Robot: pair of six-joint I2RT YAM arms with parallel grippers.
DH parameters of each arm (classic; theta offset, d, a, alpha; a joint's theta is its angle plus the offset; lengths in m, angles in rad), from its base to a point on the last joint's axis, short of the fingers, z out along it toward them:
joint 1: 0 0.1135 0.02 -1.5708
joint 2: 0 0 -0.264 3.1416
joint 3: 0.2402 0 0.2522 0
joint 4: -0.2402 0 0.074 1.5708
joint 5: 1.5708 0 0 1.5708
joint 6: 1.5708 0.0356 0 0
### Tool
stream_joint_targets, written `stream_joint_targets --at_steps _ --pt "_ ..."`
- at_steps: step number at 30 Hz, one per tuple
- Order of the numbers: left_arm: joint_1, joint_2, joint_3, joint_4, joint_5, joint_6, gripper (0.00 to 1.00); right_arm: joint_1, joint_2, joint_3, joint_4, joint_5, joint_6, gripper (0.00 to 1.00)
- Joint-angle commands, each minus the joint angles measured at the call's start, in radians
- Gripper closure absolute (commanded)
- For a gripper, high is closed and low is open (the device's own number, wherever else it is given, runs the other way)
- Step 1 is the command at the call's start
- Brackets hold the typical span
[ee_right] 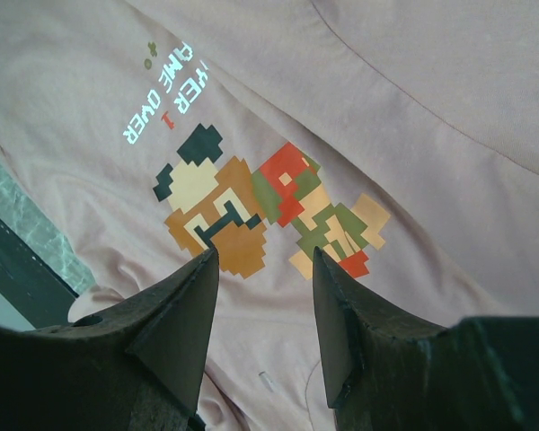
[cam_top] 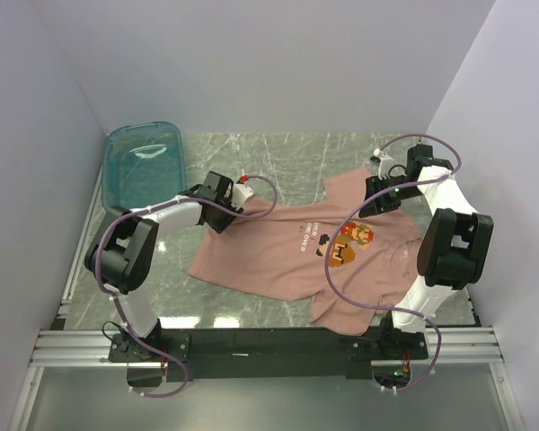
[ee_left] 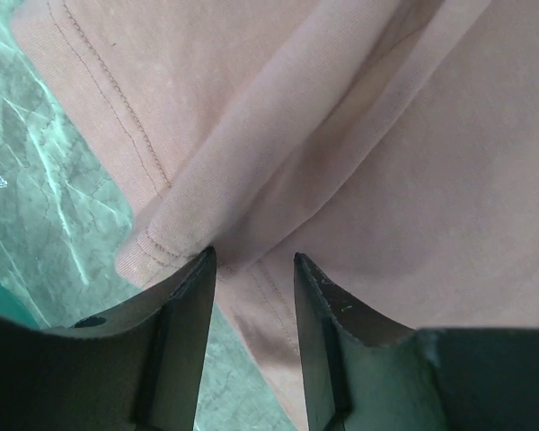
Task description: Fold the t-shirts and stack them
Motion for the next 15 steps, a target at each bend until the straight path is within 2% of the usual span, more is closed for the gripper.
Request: stream_joint_targets --at_steps 1,12,15 --pt "-0.003 0.011 0.041 0.034 -0.015 0.013 0.55 0.002 -0.037 -0.007 0.019 -0.016 -0.006 0.47" --pt "-0.003 0.052 0.089 0.063 -0.026 0.013 0.59 0.002 -0.037 -0.015 0.016 -0.011 -0.009 0.47" --pt "-0.003 0.075 0.109 0.051 -0.027 0.017 0.64 0.002 -0.036 -0.009 0.016 -0.016 -0.009 0.47"
